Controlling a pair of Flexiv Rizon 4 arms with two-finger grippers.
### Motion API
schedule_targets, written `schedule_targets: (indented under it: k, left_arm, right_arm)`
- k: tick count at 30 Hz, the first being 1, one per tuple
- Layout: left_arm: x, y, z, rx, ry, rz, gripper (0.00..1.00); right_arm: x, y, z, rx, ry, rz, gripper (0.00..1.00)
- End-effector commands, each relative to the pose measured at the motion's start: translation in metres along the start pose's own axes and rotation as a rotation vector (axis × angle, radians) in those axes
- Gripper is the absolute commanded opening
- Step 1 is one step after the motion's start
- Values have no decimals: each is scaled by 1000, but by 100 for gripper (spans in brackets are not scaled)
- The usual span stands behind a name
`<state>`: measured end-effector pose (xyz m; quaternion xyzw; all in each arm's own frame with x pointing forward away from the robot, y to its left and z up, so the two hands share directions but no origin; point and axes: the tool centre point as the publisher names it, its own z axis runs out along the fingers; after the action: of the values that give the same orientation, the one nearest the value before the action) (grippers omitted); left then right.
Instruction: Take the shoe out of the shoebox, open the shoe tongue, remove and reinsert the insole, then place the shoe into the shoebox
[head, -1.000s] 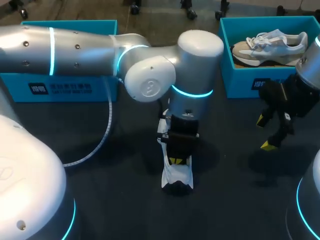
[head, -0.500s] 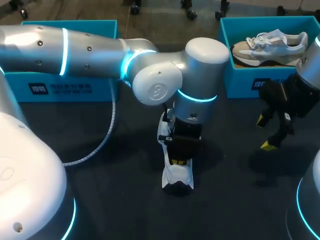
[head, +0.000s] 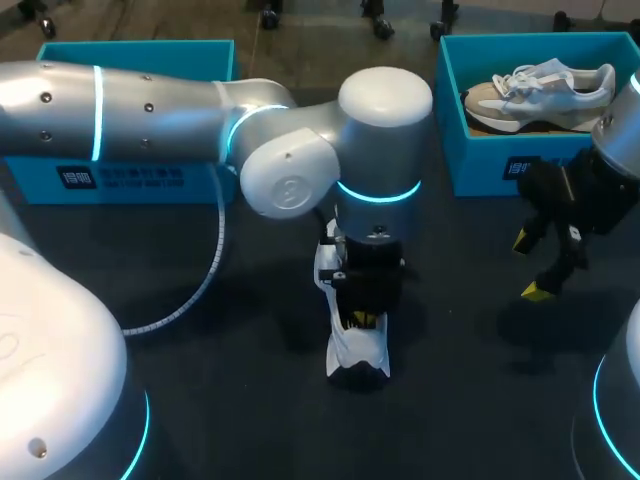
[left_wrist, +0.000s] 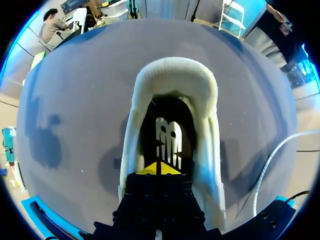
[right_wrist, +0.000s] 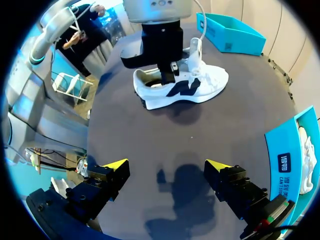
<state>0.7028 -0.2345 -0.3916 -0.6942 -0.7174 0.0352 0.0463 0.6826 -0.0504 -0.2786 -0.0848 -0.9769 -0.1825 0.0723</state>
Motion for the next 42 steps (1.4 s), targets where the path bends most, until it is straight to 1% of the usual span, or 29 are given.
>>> schedule_targets:
  k: [1, 3, 5, 10, 12, 16, 18, 21, 22, 23, 27, 28, 37, 42]
  left_arm:
    - [5, 2, -1, 15, 17, 1, 0]
    - [6, 0, 2, 19, 40, 3, 0]
    - [6, -1, 2, 14, 42, -4, 0]
    - [7, -5, -11, 9, 1, -27, 0]
    - [7, -7, -12, 4, 5, -24, 0]
    - [6, -10, 1, 6, 42, -27, 0]
    - [8, -14, 7, 31, 52, -26, 0]
    - [10, -21, 15, 45, 58, -22, 0]
    - [11, -22, 17, 44, 57, -22, 0]
    - [12, -23, 24, 27, 59, -22, 0]
    - [14, -21, 34, 31, 67, -27, 0]
    - [15, -21, 32, 28, 67, -31, 0]
    - [26, -19, -8, -14, 13, -31, 0]
    - [24, -8, -14, -38, 0, -54, 0]
  right_arm:
    - [0, 0, 0, 1, -1, 0, 100]
    - [0, 0, 0, 1, -1, 0, 100]
    - [0, 0, 0, 1, -1, 0, 100]
    - [0, 0, 0, 1, -1, 0, 100]
    - [0, 0, 0, 1, -1, 0, 100]
    - [0, 0, 0, 1, -1, 0, 100]
    - [0, 0, 0, 1, -1, 0, 100]
    - [0, 0, 0, 1, -1, 0, 100]
    - [0, 0, 0, 1, -1, 0, 100]
    - [0, 0, 0, 1, -1, 0, 100]
    - [0, 0, 0, 1, -1, 0, 100]
    - [0, 0, 0, 1, -1, 0, 100]
    - [0, 0, 0, 1, -1, 0, 100]
    - [0, 0, 0, 1, -1, 0, 100]
